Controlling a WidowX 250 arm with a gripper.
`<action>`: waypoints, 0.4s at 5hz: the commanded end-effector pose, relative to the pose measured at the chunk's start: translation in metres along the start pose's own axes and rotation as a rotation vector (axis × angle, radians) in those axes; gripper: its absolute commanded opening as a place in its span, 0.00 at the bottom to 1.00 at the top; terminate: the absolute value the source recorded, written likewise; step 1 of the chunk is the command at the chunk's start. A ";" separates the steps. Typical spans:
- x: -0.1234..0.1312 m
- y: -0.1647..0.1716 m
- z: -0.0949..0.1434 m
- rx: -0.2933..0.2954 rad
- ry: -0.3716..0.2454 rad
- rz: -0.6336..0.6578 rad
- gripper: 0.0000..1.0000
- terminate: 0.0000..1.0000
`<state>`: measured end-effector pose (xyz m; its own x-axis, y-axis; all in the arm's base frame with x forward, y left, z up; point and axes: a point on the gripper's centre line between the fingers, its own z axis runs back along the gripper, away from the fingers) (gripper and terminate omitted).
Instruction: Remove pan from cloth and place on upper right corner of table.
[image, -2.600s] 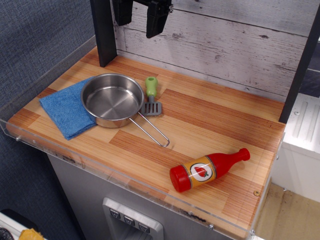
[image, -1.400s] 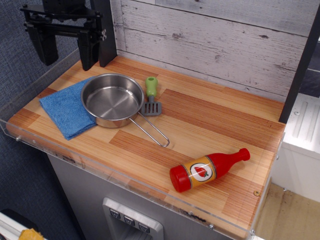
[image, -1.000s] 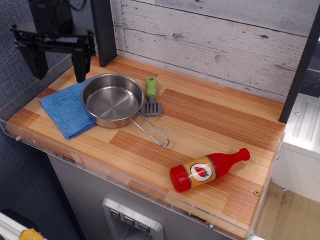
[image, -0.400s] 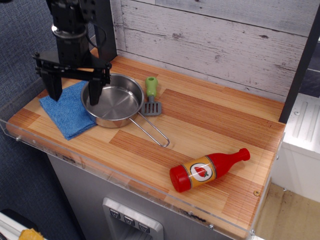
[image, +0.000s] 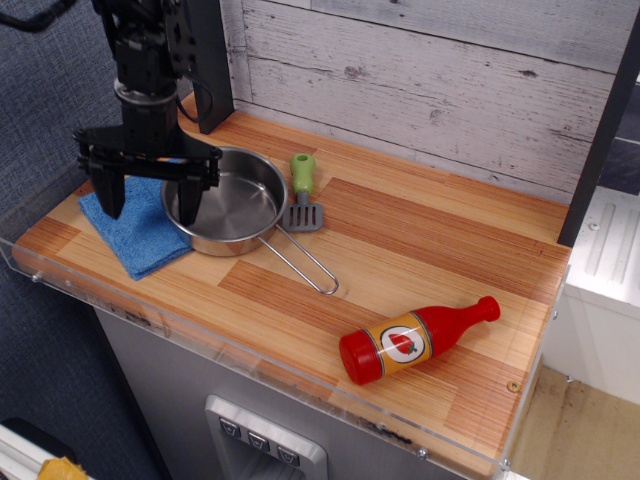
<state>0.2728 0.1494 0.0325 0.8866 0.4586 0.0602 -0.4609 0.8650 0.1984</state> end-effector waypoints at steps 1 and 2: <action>0.020 -0.002 -0.003 0.007 -0.023 0.015 1.00 0.00; 0.019 -0.003 -0.004 0.011 -0.037 -0.006 0.00 0.00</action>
<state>0.2884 0.1572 0.0199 0.8908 0.4503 0.0609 -0.4526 0.8675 0.2063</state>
